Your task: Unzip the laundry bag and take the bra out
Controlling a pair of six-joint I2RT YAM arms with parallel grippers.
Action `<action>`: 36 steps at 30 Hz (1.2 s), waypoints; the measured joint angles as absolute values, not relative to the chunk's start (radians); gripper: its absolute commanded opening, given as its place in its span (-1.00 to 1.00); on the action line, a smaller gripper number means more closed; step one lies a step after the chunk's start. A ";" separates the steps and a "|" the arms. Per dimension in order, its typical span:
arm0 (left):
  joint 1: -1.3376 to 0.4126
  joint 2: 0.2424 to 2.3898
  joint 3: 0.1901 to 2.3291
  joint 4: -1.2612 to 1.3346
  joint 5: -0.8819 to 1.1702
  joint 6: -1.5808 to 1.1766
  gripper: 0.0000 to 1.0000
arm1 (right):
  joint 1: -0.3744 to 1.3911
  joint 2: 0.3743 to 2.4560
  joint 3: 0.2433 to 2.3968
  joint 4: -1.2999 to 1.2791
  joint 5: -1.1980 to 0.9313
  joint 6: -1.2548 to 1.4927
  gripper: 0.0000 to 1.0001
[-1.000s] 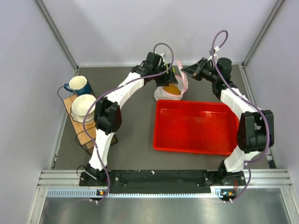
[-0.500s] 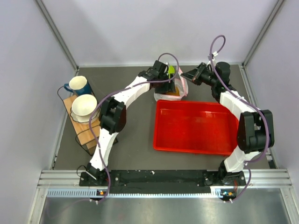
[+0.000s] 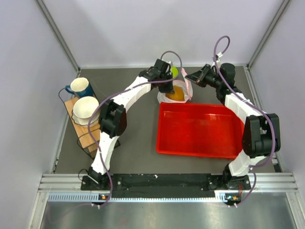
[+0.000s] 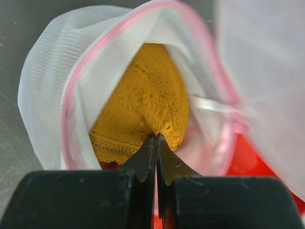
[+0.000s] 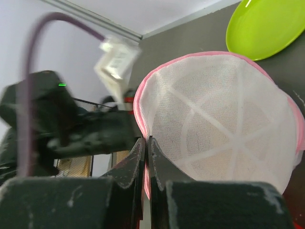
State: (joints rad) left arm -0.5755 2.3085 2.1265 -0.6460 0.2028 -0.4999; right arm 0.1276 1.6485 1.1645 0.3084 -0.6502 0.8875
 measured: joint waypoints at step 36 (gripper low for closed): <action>-0.523 1.695 2.091 -0.404 0.557 -0.660 -1.00 | 0.127 1.679 1.165 0.200 -0.576 0.785 -1.00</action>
State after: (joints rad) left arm -0.5232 1.6951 2.0907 -0.4038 0.5568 -0.6601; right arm 0.1272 1.6787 1.1652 0.1997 -0.5758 0.7853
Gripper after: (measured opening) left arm 0.009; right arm 0.009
